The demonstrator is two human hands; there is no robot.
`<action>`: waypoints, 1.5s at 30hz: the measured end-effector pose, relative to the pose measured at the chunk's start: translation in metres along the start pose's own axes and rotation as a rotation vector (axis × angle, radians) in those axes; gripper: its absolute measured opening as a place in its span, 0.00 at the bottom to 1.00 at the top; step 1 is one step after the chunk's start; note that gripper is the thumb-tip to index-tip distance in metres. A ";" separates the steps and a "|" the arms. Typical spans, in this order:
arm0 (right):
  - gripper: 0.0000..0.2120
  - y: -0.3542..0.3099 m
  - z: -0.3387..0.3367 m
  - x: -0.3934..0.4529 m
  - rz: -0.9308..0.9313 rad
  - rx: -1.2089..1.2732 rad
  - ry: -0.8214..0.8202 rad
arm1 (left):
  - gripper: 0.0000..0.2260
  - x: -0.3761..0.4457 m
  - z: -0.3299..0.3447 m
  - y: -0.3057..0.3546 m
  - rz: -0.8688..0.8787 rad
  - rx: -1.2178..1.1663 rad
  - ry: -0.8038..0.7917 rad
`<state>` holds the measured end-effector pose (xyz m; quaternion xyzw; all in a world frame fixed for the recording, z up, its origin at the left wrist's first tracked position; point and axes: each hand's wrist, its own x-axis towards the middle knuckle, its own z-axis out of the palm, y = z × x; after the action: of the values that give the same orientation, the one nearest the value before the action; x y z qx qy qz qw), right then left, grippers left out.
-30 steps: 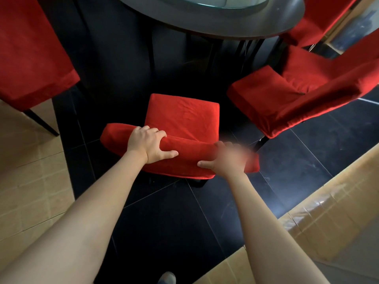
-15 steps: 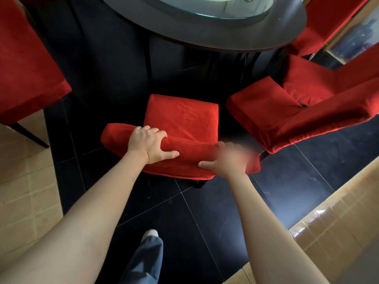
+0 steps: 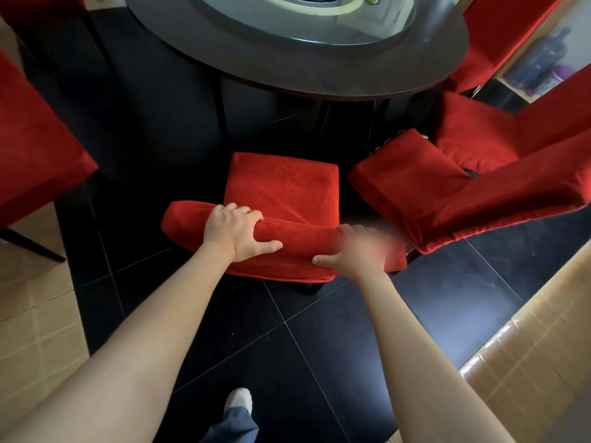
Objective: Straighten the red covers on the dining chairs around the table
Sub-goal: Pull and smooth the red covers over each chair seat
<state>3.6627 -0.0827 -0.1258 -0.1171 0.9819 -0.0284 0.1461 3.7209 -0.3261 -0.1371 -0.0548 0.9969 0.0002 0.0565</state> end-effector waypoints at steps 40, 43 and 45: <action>0.49 -0.087 -0.055 0.041 -0.437 0.131 -0.114 | 0.41 -0.060 -0.070 -0.079 -0.380 -0.005 0.078; 0.49 -0.127 -0.063 0.043 -0.526 0.133 -0.102 | 0.41 -0.082 -0.076 -0.111 -0.455 0.015 0.097; 0.48 -0.157 -0.068 0.044 -0.584 0.129 -0.091 | 0.40 -0.097 -0.080 -0.134 -0.498 0.013 0.122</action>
<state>3.6370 -0.2442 -0.0590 -0.3863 0.8952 -0.1264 0.1828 3.8222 -0.4496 -0.0460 -0.2983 0.9542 -0.0235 -0.0051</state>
